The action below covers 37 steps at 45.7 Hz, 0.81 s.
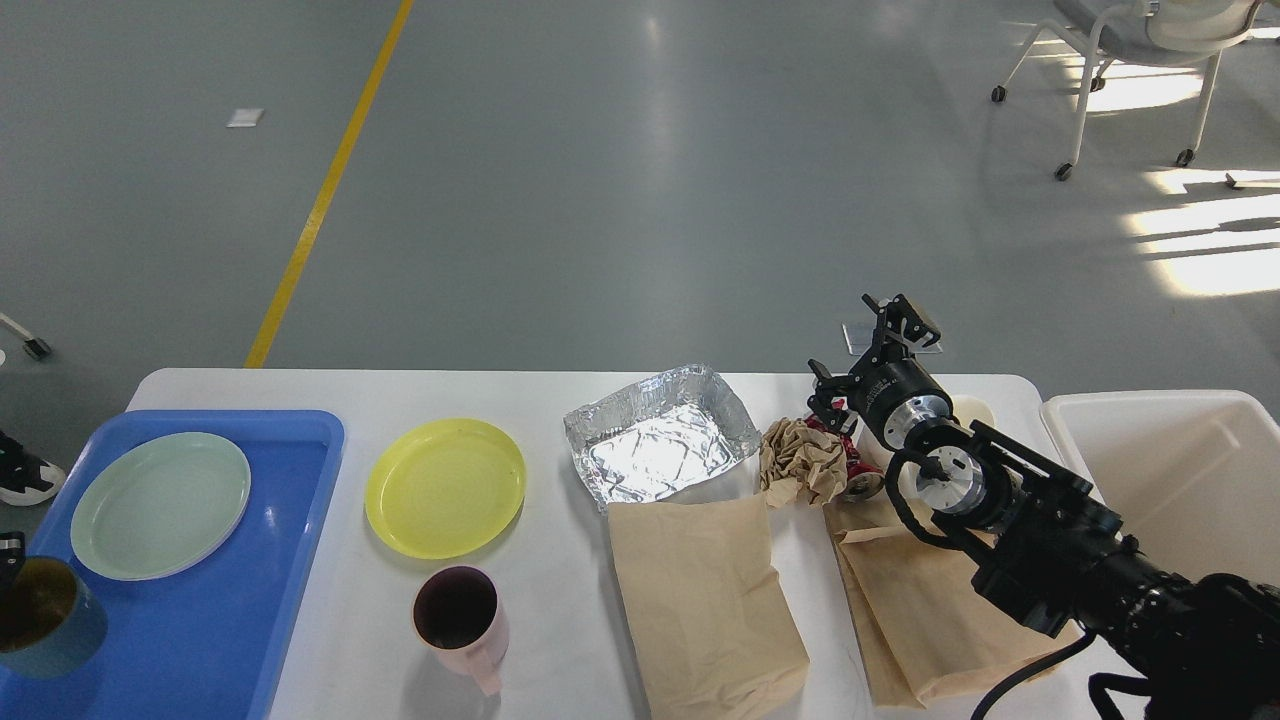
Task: Tidy desktop
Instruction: 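Carry the dark-green mug with the left gripper onto the blue tray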
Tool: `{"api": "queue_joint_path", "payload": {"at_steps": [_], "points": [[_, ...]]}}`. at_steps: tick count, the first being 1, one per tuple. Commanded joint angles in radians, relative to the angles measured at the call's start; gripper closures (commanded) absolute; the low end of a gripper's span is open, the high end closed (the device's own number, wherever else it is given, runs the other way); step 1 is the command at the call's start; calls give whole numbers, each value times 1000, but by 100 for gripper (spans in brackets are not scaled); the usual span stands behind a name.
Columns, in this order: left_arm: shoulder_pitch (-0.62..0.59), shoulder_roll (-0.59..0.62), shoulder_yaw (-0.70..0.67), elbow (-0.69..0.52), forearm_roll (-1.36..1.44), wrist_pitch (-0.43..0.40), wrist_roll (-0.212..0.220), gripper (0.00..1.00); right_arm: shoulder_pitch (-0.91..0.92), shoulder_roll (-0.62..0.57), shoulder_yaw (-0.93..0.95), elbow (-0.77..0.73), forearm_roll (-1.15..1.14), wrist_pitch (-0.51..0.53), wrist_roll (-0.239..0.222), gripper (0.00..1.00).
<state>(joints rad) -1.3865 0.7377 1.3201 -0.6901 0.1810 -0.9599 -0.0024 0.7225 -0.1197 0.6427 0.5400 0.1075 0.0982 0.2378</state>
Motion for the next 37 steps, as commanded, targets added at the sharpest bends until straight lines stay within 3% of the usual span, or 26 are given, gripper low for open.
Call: {"api": "queue_joint_path", "payload": {"at_steps": [1,37], "points": [[32,6,-12,38,-2,0,-2,100,0,0,0,0,0,0,0,0],[221,-8,-116,172,-3,0,1,99,0,0,0,0,0,0,0,0]]}}
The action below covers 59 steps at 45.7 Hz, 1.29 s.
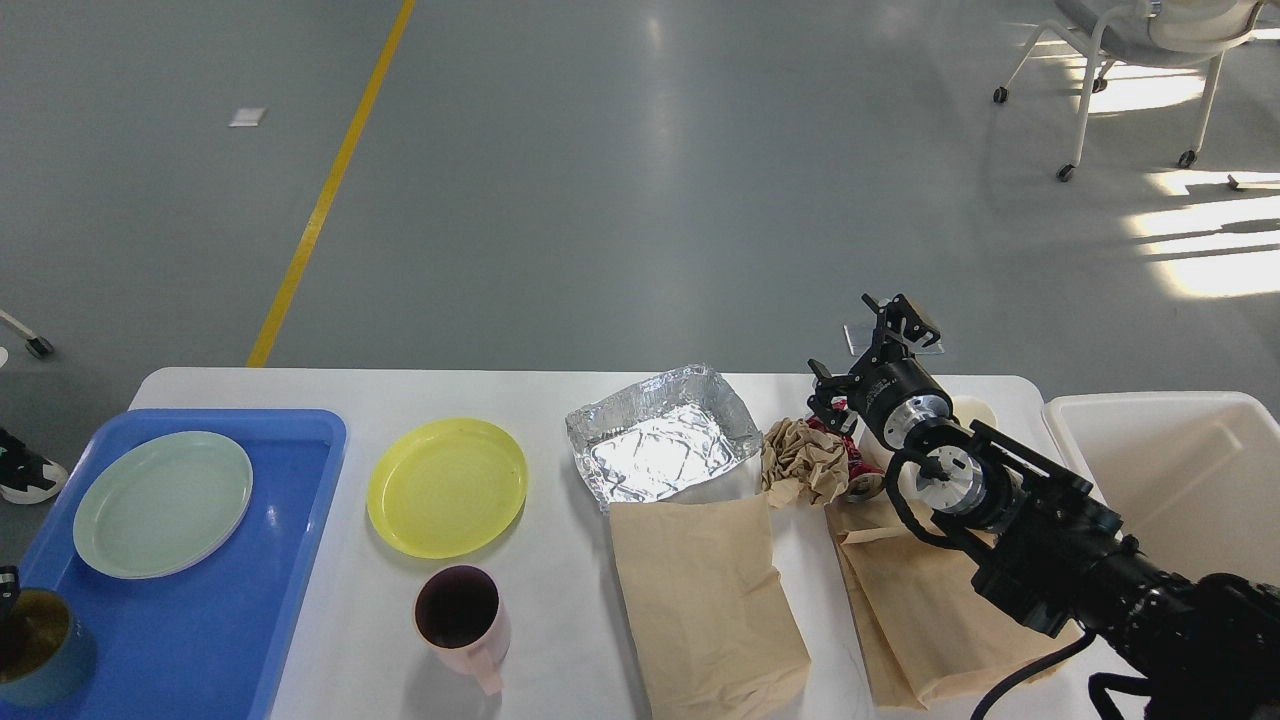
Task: Tidy desktop
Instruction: 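Carry the dark-green mug with the left gripper onto the blue tray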
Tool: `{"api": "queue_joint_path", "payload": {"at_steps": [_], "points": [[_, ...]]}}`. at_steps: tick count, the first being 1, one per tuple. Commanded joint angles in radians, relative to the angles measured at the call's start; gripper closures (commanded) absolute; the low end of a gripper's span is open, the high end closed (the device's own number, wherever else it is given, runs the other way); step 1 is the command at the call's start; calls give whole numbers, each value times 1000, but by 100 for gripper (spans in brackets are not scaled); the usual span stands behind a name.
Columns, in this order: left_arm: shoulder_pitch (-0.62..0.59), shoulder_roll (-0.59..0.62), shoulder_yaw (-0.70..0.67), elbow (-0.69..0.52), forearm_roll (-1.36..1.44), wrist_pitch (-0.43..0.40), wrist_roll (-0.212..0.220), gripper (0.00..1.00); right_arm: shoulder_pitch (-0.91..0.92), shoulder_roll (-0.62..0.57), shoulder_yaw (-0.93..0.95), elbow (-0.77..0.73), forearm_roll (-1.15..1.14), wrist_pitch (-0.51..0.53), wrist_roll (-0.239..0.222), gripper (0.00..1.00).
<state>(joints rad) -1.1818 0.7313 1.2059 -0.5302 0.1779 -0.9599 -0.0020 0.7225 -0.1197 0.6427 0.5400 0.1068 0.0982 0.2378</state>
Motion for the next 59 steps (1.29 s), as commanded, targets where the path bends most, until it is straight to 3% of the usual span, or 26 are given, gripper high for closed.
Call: {"api": "queue_joint_path", "payload": {"at_steps": [1,35,40,45,48,59], "points": [[17,-3,-2,16,0,0,0,99,0,0,0,0,1,0,0,0],[21,-3,-2,26,0,0,-3,69,0,0,0,0,1,0,0,0],[14,-3,3,16,0,0,-10,60,0,0,0,0,1,0,0,0],[5,5,15,9,0,0,-13,38,0,0,0,0,1,0,0,0],[-1,10,20,7,0,0,-13,30,0,0,0,0,1,0,0,0],[-122,14,161,-22,-15,0,-18,21,0,0,0,0,1,0,0,0]]}}
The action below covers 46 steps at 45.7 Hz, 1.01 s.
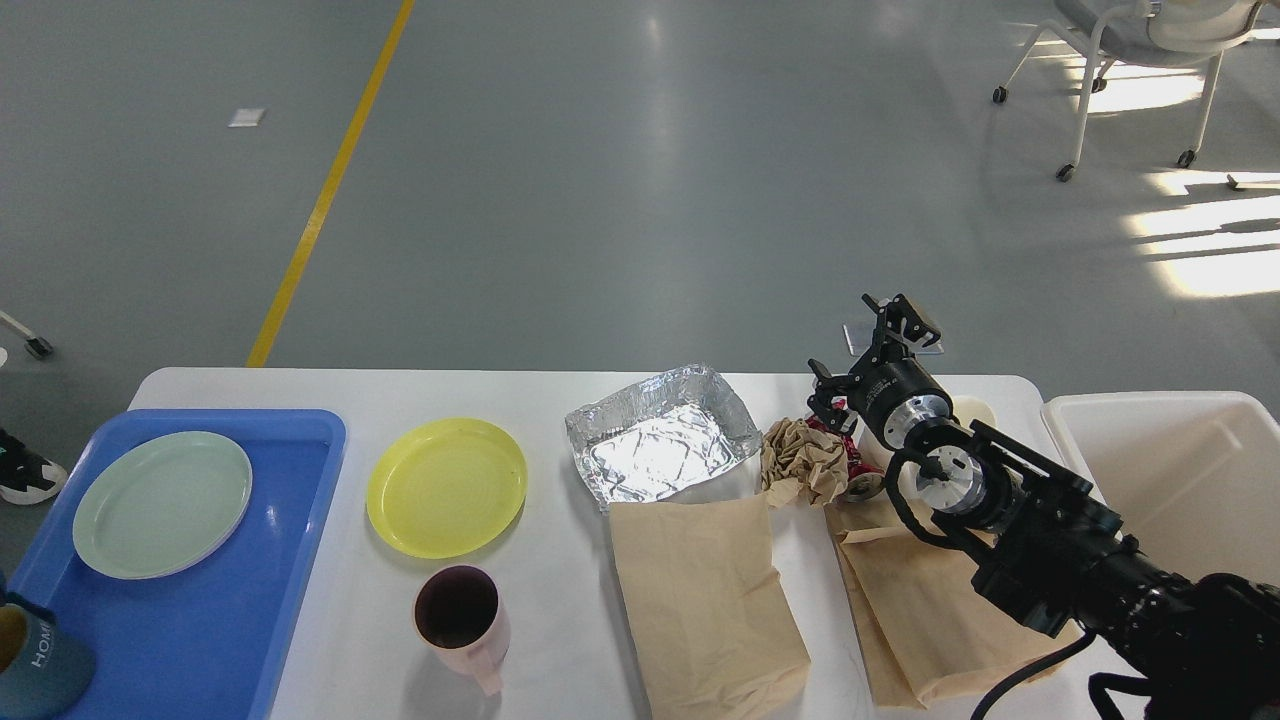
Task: Tidy desktop
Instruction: 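Carry the dark-green mug with the left gripper onto the blue tray, then move the left gripper to the pink cup and grasp it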
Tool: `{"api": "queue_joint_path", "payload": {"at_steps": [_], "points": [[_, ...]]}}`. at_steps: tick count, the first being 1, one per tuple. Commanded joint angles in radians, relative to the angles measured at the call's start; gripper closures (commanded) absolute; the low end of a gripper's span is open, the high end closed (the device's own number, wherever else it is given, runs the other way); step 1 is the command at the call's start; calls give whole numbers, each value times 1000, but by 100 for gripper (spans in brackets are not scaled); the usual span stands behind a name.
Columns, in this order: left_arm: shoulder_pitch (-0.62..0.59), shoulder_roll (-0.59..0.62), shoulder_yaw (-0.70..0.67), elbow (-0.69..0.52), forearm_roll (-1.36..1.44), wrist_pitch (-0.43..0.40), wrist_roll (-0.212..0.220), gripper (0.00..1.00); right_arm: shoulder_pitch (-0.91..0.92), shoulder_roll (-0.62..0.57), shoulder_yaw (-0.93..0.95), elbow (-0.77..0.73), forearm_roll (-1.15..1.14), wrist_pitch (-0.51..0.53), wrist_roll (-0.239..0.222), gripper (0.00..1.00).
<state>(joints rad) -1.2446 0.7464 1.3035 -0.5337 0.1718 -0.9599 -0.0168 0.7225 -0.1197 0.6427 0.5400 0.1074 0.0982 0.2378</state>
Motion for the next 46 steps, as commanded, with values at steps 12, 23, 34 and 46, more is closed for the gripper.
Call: {"api": "queue_joint_path", "payload": {"at_steps": [12,23,34,46], "points": [[-223,-39,83,-38,-18,0,-6,21,0,0,0,0,0,0,0,0],[-409,-243,85,-187,-26,0,-90,21,0,0,0,0,0,0,0,0],[-504,-403,128,-249,-26,0,-164,21,0,0,0,0,0,0,0,0],[-532,-510,115,-324,-18,0,-146,21,0,0,0,0,0,0,0,0]]}}
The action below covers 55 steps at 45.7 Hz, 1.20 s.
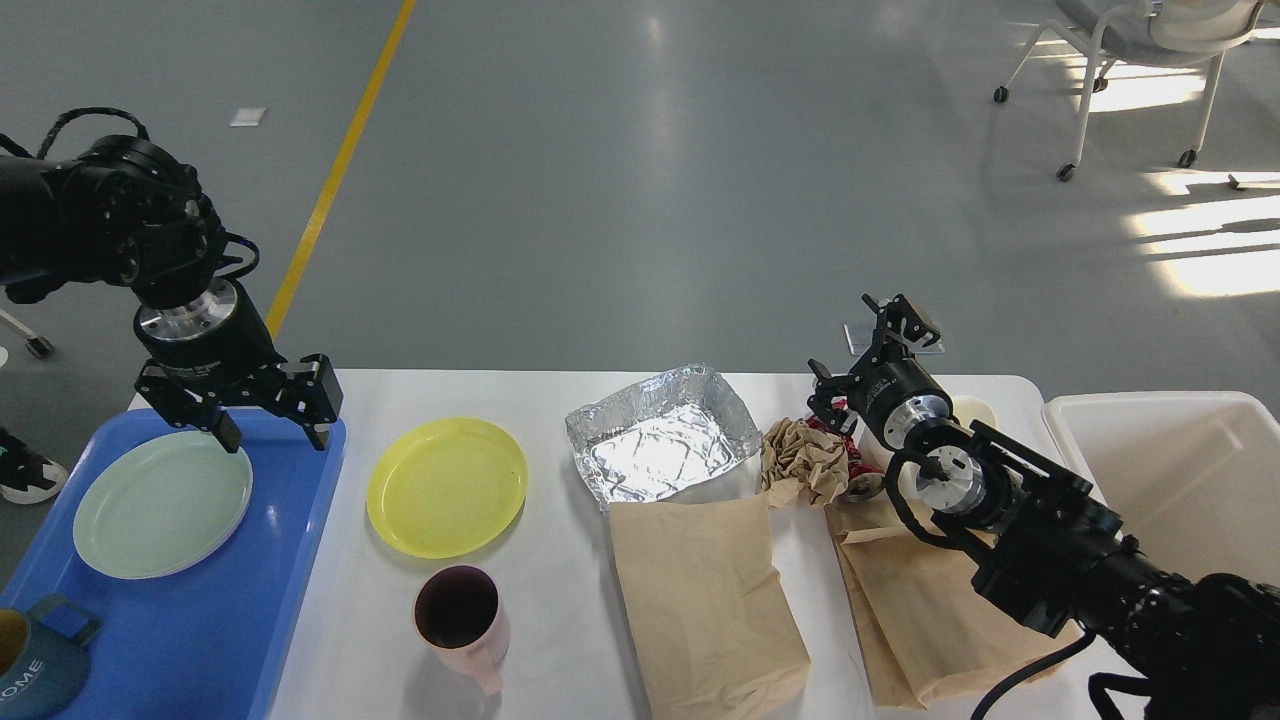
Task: Tidy desktop
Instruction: 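Move the left gripper to the pink cup and grasp it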
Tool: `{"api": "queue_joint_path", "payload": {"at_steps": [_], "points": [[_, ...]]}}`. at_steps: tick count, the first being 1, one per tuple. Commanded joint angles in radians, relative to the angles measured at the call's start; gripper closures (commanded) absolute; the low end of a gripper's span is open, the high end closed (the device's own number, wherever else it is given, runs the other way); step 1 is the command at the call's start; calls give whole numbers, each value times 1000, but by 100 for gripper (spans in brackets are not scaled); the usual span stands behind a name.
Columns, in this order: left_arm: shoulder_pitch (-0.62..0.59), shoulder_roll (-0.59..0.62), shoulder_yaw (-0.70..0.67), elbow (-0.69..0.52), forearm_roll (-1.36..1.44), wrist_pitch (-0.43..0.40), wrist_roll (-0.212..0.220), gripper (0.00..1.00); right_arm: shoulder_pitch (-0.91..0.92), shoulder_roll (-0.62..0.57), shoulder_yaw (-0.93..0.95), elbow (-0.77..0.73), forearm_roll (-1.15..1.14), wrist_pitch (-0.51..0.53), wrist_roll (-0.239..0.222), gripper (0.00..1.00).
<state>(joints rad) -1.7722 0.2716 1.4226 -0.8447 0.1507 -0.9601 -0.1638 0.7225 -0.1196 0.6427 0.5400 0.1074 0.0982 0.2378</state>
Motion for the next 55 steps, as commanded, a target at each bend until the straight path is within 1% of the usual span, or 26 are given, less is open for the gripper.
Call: {"api": "queue_joint_path", "payload": {"at_steps": [1,7,11,20,26,32,40,55], "points": [[-4,-37,-5,-13,3,0,1,21,0,0,0,0,0,0,0,0],[-19,-43,-11,-25,6,0,1,21,0,0,0,0,0,0,0,0],[-30,-72,-11,-37,10,0,0,21,0,0,0,0,0,0,0,0],[-20,-184,-14,-57,10,0,-5,21,0,0,0,0,0,0,0,0],[-3,-236,-39,-57,7,0,-7,21,0,0,0,0,0,0,0,0],[22,-262,-65,-57,6,0,-2,21,0,0,0,0,0,0,0,0],[80,-298,-67,-42,4,0,1,21,0,0,0,0,0,0,0,0],[138,-299,-67,-5,3,0,1,21,0,0,0,0,0,0,0,0]]}}
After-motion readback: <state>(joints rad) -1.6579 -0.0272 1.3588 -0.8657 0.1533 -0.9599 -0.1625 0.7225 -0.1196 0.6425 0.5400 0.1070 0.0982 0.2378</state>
